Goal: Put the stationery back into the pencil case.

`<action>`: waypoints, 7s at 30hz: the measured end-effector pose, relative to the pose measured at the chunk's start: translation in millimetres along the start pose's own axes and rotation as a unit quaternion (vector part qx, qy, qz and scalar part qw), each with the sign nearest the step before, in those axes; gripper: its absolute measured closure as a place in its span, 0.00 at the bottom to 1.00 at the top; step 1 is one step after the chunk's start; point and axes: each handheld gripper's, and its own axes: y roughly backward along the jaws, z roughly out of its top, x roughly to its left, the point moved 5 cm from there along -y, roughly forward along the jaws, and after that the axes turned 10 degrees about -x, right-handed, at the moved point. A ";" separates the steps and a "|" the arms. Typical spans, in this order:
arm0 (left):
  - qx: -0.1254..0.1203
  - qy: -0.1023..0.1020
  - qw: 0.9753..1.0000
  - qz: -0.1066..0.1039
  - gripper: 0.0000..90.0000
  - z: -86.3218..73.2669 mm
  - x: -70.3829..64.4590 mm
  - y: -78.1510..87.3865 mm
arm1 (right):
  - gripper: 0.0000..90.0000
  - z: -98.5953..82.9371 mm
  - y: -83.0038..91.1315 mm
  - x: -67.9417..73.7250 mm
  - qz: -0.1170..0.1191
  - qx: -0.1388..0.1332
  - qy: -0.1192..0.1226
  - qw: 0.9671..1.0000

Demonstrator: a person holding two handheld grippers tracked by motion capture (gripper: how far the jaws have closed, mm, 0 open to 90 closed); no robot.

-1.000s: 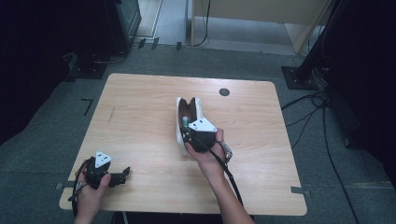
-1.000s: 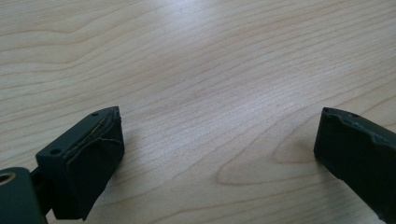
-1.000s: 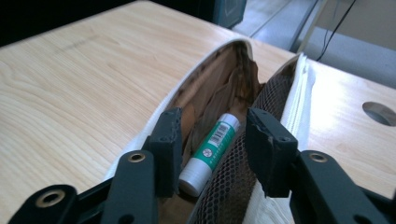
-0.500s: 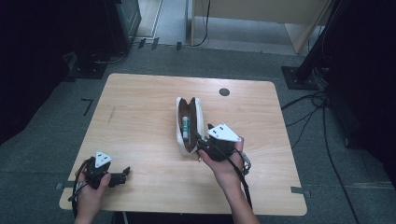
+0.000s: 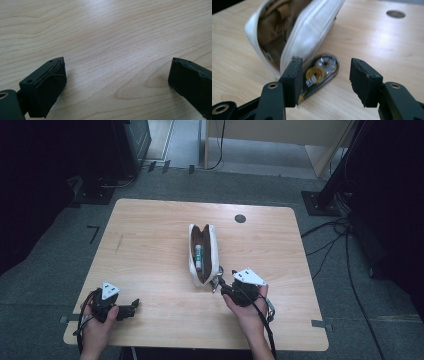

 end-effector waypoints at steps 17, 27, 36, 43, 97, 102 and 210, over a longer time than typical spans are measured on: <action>0.000 0.000 1.000 0.000 0.02 0.0 0.0 0.0 | 0.49 -36.4 -24.6 14.2 0.014 0.065 0.010 0.998; 0.000 0.000 1.000 0.000 0.02 0.0 0.0 0.1 | 0.51 -40.2 -22.2 -9.6 -0.032 0.076 0.017 0.996; 0.001 0.000 1.000 0.000 0.02 0.0 0.0 0.1 | 0.42 -37.8 -18.9 3.5 0.019 0.065 -0.006 0.998; 0.001 0.000 1.000 0.000 0.02 0.0 0.0 0.1 | 0.35 -39.7 -29.5 12.3 0.006 0.082 0.009 0.997; -0.002 -0.001 1.000 -0.007 0.02 0.5 -4.7 -0.5 | 0.59 -50.7 -15.6 -25.1 0.025 0.075 0.035 0.996; -0.001 -0.003 1.000 -0.015 0.02 2.4 -7.6 -0.7 | 0.59 -54.7 -4.9 -19.2 0.056 0.080 0.039 0.994; -0.020 -0.062 0.976 -0.206 0.02 48.7 -123.6 -52.3 | 0.58 -55.4 -8.2 25.8 0.181 0.078 0.102 0.975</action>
